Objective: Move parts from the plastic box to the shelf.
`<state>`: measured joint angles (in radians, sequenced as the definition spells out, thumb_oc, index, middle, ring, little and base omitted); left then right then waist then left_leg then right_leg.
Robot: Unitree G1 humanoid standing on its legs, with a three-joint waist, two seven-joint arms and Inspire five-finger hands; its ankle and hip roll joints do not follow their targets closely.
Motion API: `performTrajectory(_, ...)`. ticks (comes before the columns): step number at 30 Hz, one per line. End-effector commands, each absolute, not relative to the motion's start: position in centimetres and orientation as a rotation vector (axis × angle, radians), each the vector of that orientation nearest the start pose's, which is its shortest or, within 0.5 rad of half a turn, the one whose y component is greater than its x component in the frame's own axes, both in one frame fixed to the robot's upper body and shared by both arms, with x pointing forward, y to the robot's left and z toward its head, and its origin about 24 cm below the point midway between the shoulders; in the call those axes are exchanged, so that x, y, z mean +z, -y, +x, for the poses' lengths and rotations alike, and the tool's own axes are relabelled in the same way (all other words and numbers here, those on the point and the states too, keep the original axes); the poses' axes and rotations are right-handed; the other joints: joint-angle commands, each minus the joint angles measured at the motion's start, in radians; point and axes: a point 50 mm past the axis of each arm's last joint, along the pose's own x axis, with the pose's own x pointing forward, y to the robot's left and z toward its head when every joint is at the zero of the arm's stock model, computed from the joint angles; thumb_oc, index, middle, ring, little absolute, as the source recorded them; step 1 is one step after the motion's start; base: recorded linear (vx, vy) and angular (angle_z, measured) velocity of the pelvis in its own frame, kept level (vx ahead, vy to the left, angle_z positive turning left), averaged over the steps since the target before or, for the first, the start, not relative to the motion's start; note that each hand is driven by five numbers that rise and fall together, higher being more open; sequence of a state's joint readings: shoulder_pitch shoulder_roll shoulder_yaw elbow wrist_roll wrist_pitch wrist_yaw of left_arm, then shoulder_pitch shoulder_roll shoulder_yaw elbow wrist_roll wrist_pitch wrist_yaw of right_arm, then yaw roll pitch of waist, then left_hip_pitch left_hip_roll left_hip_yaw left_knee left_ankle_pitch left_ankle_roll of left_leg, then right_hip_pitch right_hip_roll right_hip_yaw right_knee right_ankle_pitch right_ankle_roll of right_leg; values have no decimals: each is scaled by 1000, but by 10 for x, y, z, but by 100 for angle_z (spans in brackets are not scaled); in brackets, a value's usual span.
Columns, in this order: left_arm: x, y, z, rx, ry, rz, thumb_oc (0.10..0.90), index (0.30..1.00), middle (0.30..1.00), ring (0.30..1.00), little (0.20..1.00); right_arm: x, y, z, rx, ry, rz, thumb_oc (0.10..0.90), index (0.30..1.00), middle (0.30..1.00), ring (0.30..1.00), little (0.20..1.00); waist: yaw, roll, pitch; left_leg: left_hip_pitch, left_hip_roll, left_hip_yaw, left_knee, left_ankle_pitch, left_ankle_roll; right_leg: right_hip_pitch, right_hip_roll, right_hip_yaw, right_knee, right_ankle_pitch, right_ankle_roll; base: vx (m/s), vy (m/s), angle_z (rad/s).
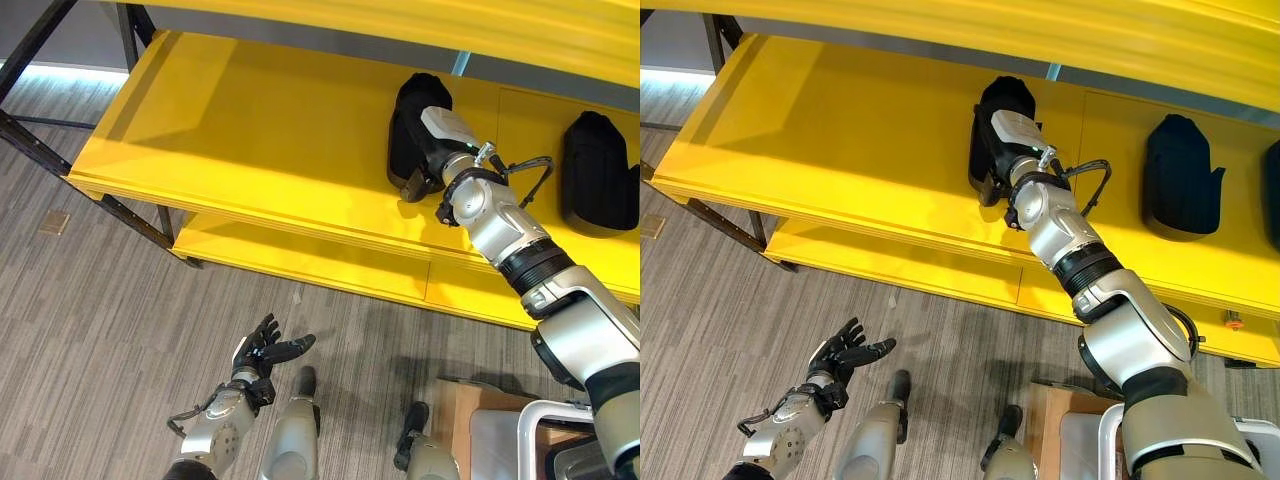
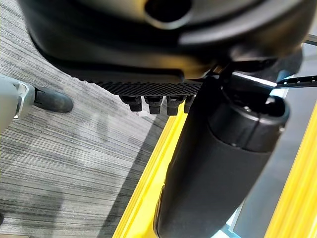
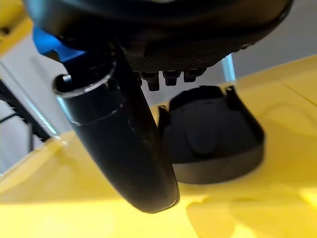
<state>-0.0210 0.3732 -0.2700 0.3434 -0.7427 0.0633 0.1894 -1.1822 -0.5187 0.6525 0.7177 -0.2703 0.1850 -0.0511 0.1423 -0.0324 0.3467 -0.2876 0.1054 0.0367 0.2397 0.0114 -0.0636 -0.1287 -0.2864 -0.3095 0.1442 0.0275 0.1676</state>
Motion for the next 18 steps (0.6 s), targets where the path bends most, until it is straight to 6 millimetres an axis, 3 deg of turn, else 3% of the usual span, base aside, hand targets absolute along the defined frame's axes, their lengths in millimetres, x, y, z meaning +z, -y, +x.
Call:
performTrajectory(1, -22, -208, 236, 117, -405, -249, 900, 1000, 1000, 1000, 1000, 286, 126, 405, -11, 435, -1166, 900, 1000, 1000, 1000, 1000, 15, -68, -81, -25, 73, -55, 76, -72, -55, 53, -12, 4, 10, -65, 9, 0, 0, 0)
performTrajectory(18, -26, -208, 233, 125, -421, -245, 900, 1000, 1000, 1000, 1000, 253, 135, 410, 21, 321, -1131, 900, 1000, 1000, 1000, 1000, 10, -73, -88, -14, 75, -47, 94, -85, -48, 58, -11, 13, 19, -66, 9, 0, 1, 0)
